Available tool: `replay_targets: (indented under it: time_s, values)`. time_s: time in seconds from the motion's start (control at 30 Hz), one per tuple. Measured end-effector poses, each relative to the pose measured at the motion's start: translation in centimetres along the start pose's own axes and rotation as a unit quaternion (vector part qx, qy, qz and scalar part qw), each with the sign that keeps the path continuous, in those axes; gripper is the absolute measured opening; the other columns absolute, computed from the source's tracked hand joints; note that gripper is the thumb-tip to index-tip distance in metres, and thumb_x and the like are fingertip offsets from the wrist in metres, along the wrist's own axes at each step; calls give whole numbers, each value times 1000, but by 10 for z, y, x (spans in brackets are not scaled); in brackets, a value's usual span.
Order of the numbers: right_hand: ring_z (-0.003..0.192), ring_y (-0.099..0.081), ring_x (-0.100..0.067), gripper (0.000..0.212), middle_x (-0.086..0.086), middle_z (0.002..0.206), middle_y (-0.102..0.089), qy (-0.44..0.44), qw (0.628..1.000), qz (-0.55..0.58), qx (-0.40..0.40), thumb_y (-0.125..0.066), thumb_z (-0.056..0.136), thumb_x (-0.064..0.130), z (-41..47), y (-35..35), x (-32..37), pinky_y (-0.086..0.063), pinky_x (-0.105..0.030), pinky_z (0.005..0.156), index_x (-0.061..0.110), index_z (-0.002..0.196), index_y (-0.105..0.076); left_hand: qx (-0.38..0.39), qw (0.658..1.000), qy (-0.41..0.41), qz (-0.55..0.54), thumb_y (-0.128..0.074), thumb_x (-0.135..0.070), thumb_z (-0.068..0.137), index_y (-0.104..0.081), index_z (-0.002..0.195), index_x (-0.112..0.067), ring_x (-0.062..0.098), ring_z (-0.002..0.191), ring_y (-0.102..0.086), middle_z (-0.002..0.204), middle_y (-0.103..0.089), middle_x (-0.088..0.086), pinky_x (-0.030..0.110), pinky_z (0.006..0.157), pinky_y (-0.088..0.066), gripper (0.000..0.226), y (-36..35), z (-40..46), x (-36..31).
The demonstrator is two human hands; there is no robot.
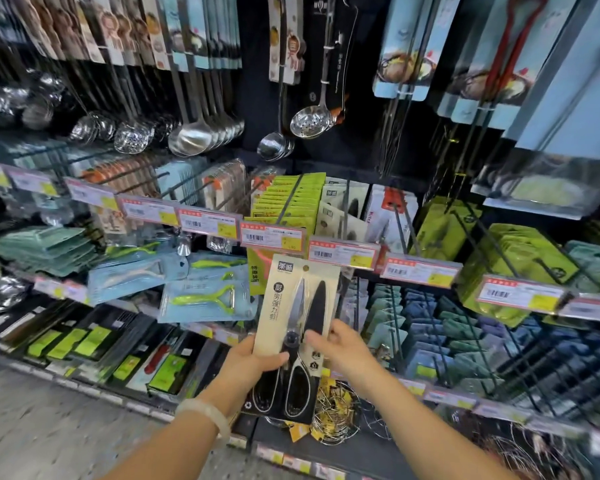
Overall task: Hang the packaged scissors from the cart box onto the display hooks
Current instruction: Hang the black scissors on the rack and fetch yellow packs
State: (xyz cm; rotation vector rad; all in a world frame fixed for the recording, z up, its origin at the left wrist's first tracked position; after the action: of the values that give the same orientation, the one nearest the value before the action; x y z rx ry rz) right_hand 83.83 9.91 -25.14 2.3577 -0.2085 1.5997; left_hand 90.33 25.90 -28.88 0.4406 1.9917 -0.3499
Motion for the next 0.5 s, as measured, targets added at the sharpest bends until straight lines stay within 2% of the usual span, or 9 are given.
replay_targets:
  time_s: [0.07, 0.13, 0.2, 0.27, 0.37, 0.5]
  values:
    - [94, -68, -24, 19, -8, 101, -71, 16, 999, -3, -52, -62, 88, 14, 0, -2, -3, -55, -44, 85, 12, 106, -58, -16, 999, -9, 49, -82, -19, 66, -55, 113, -8, 29, 103, -63, 107, -67, 11, 49, 97, -48, 56, -8, 0, 0]
    - [92, -68, -27, 13, -11, 99, -70, 26, 995, -9, -98, -60, 89, 9, -2, 3, -4, -55, -47, 83, 16, 100, -58, -39, 992, -36, 118, -77, -17, 76, -49, 110, -11, 26, 102, -61, 106, -62, 8, 45, 94, -49, 45, -18, 1, -4]
    - [93, -67, -28, 15, -10, 98, -70, 53, 993, -16, -107, -58, 89, 9, -3, 9, -1, -54, -48, 85, 22, 96, -57, -53, 983, -66, 161, -77, -20, 76, -47, 112, -12, 25, 102, -61, 109, -61, 9, 44, 92, -50, 47, -26, 3, -10]
    - [94, -67, -29, 17, -8, 97, -70, 71, 991, -16, -115, -58, 90, 9, -3, 16, 3, -53, -50, 86, 26, 92, -56, -54, 982, -86, 161, -77, -21, 76, -50, 113, -13, 23, 100, -62, 109, -64, 7, 44, 92, -51, 47, -32, 4, -19]
    - [94, -67, -25, 21, -2, 95, -69, 91, 987, 2, -132, -58, 90, 7, 0, 28, 14, -54, -47, 85, 28, 88, -56, -48, 979, -112, 161, -75, -18, 78, -51, 113, -15, 21, 98, -62, 106, -65, 4, 40, 92, -51, 43, -42, 8, -34]
    - [91, -66, -24, 22, -5, 97, -68, 94, 984, 21, -151, -57, 90, 6, 4, 38, 21, -54, -44, 85, 27, 89, -55, -44, 971, -134, 192, -74, -23, 79, -53, 122, -13, 21, 99, -62, 110, -65, 4, 35, 88, -50, 48, -51, 13, -47]
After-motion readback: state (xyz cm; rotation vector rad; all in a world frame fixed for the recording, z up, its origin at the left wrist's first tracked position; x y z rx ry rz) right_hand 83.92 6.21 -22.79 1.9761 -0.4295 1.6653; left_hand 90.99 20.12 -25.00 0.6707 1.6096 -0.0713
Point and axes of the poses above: each hand's wrist, its own z-axis towards the middle knuckle, its own y-axis out of the back of the hand, x = y × z, the point moved 3 cm from there along z, towards the middle knuckle
